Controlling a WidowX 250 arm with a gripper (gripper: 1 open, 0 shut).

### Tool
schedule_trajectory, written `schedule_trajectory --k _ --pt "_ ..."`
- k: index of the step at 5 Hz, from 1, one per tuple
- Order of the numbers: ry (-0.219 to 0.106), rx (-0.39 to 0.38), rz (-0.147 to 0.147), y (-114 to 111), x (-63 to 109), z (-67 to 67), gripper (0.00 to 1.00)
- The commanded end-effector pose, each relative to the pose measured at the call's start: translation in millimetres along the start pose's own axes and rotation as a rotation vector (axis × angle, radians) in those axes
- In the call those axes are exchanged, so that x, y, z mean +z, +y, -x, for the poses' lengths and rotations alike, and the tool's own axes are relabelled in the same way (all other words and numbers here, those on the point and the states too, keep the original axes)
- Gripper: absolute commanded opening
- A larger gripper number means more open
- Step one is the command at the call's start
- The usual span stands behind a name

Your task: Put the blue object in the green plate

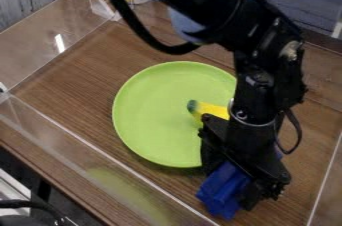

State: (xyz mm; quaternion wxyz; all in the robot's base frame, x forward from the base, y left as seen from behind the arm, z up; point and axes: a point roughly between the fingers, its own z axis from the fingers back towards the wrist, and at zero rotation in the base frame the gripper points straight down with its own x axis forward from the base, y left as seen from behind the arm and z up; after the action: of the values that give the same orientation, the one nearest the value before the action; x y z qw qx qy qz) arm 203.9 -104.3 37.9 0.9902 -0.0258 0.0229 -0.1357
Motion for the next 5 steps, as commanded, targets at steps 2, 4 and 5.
schedule_trajectory --k 2,4,5 --pt "-0.035 0.002 0.022 3.2 -2.4 -5.0 1.0" --pt "-0.048 0.002 0.039 5.2 -4.6 -5.7 1.0" --pt "-0.06 0.0 0.049 6.2 -3.7 -6.4 1.0"
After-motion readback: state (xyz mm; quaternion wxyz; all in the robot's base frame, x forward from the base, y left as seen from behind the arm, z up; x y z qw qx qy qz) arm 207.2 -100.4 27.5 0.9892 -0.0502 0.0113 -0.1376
